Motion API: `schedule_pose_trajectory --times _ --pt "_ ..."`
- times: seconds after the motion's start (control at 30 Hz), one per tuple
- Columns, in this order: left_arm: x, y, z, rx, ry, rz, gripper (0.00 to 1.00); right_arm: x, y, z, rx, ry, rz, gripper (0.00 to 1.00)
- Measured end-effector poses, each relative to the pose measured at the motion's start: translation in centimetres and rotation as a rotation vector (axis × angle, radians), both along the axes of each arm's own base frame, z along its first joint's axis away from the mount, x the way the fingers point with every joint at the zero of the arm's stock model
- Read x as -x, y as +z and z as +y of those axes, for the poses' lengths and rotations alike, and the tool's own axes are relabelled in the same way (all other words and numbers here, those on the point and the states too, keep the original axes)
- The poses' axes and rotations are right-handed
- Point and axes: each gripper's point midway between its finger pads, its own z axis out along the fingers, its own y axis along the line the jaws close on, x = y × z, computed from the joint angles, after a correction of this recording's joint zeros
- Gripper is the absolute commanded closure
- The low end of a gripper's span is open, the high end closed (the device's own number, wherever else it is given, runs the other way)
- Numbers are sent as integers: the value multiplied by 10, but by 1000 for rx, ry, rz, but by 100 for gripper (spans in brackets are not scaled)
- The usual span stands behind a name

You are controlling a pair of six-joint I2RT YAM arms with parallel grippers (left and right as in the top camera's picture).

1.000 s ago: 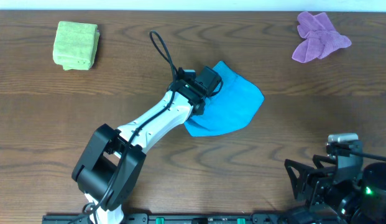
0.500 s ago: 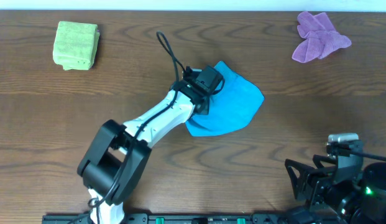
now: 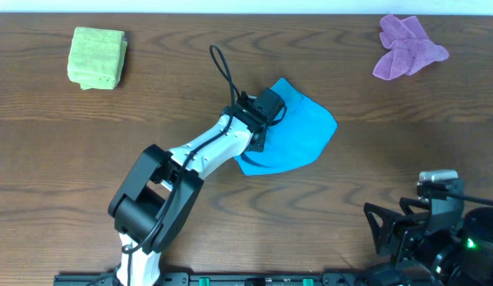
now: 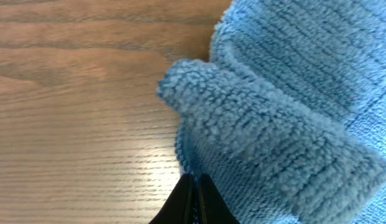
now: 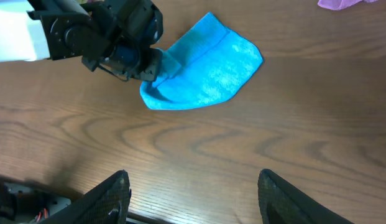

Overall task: Fold the cloth
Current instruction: 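Pull the blue cloth left with the left gripper, spreading it flat, then move the right gripper to the blue cloth's right corner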

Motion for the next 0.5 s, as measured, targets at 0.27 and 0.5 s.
schedule_pose_trajectory --times 0.27,0.5 --pt "-3 92 82 -56 260 -138 94 -5 4 1 -7 -1 -24 35" --pt "25 85 135 -107 510 -6 58 -8 5 3 -7 0 -22 33"
